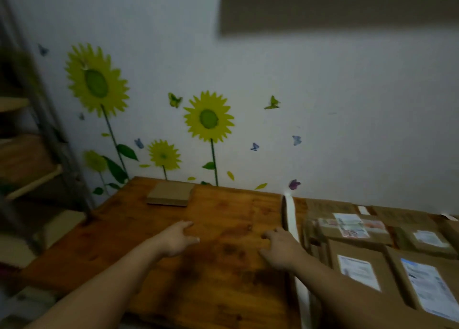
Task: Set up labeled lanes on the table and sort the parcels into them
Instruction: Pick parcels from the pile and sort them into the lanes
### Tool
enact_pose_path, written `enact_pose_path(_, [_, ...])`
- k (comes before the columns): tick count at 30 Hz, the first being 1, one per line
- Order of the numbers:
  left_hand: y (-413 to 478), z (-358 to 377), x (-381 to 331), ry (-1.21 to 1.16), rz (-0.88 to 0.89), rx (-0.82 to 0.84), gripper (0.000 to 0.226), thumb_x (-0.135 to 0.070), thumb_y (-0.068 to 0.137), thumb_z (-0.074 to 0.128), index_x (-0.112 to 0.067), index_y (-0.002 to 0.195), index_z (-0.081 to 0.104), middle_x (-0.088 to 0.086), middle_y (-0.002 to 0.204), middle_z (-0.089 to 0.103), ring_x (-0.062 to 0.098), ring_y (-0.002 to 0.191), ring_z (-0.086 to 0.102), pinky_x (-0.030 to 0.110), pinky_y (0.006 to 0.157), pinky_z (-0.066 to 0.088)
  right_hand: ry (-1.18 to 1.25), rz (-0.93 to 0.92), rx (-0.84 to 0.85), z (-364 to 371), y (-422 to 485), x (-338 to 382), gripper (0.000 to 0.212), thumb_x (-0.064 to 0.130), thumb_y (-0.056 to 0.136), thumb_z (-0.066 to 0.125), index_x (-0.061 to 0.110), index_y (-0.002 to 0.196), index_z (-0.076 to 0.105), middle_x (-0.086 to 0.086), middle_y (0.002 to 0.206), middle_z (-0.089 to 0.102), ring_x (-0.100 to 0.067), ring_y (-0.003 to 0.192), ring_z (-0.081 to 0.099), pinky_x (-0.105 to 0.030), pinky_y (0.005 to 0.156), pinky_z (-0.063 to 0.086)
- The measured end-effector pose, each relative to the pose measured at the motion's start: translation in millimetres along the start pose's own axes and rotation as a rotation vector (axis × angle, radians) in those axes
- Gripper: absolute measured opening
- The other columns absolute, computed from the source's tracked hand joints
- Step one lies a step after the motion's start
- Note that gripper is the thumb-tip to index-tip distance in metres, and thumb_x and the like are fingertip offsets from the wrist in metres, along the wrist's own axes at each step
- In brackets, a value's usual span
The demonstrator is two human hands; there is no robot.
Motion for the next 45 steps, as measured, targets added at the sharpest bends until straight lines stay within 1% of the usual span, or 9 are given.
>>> enact_pose_path(4, [15.6,-68.0,72.6,-0.042,-0.079,-0.055,0.07,-0.038,0.087,0.063,-0.02,0.146,0.029,0.007,0.153,0.027,0.024,0.136,0.034,0.028,0.104,0.032,0.127,0.034,0.063,19.0,54.6,61.8,0.043,0.051,0.086,0.054,0.02,0.115,0.06,-0.004,0.114,0.059,-0.026,0.109,0.058,-0.029,0.081,0.045])
enact_pose_path(11, [49.9,-153.9,153.1,-0.134,-0.196,-0.105,0.065,-0.035,0.09,0.059,-0.019,0.146,0.029,0.009,0.152,0.03,0.028,0.136,0.033,0.033,0.106,0.032,0.065,0.151,0.234,57.6,133.2,127.9,0.059,0.046,0.094,0.051,0.017,0.144,0.037,-0.006,0.147,0.041,-0.022,0.127,0.046,-0.029,0.101,0.041])
enact_pose_path(22, [197.6,-181.0,199.4,-0.127,-0.276,-0.035,0.071,-0.039,0.088,0.06,-0.026,0.148,0.023,0.006,0.153,0.027,0.027,0.137,0.032,0.036,0.107,0.033,0.191,0.154,0.242,93.6,306.4,168.7,0.065,0.046,0.091,0.056,0.02,0.146,0.032,-0.006,0.141,0.047,-0.015,0.107,0.055,-0.03,0.091,0.047])
enact_pose_path(27, [288.8,-184.5,221.3,-0.154,-0.327,-0.016,0.07,-0.035,0.089,0.06,-0.027,0.147,0.021,0.006,0.15,0.033,0.024,0.129,0.042,0.027,0.085,0.043,0.388,0.153,0.204,122.2,392.6,180.7,0.059,0.035,0.089,0.062,0.022,0.141,0.038,-0.005,0.129,0.054,-0.016,0.101,0.055,-0.033,0.089,0.047])
enact_pose_path(29, [318.7,-179.5,230.5,-0.229,-0.332,-0.022,0.07,-0.033,0.089,0.06,-0.029,0.147,0.021,0.005,0.146,0.038,0.016,0.11,0.052,0.019,0.063,0.041,0.519,0.163,0.179,135.1,416.9,184.4,0.064,0.033,0.089,0.064,0.023,0.144,0.033,-0.005,0.136,0.05,-0.02,0.112,0.053,-0.031,0.09,0.044])
enact_pose_path(31, [343.3,-171.1,236.0,-0.289,-0.318,-0.01,0.07,-0.03,0.089,0.061,-0.028,0.147,0.022,0.004,0.14,0.044,0.01,0.093,0.052,0.015,0.057,0.037,0.628,0.199,0.199,150.7,432.6,184.3,0.07,0.033,0.089,0.064,0.025,0.147,0.026,-0.006,0.142,0.045,-0.023,0.119,0.051,-0.033,0.095,0.045])
enact_pose_path(34, [372.1,-157.6,241.6,-0.323,-0.304,0.001,0.072,-0.026,0.089,0.061,-0.026,0.148,0.019,0.005,0.141,0.044,0.021,0.118,0.049,0.018,0.075,0.041,0.656,0.249,0.242,170.8,447.8,178.6,0.081,0.037,0.088,0.065,0.026,0.151,0.016,-0.006,0.147,0.038,-0.024,0.121,0.05,-0.034,0.097,0.046])
enact_pose_path(41, [384.1,-141.4,250.4,-0.205,-0.311,0.094,0.087,-0.018,0.077,0.076,-0.02,0.147,0.024,0.012,0.149,0.023,0.03,0.133,0.033,0.038,0.107,0.036,0.642,0.242,0.239,187.4,455.3,176.6,0.088,0.025,0.083,0.072,0.024,0.152,0.017,-0.007,0.15,0.033,-0.011,0.101,0.046,-0.012,0.06,0.044])
enact_pose_path(45, [366.8,-153.1,251.7,-0.081,-0.243,0.053,0.069,-0.029,0.083,0.07,-0.021,0.142,0.035,0.009,0.146,0.02,0.029,0.13,0.034,0.035,0.104,0.035,0.576,0.253,0.079,166.4,438.3,185.9,0.068,0.031,0.088,0.066,0.025,0.147,0.031,-0.006,0.143,0.037,-0.019,0.11,0.053,-0.016,0.075,0.049])
Point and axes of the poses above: each hand's wrist, its own y-axis towards the middle knuckle, its own z-axis out of the palm, x = y × z, the point moved 5 cm from there along y, towards the middle knuckle
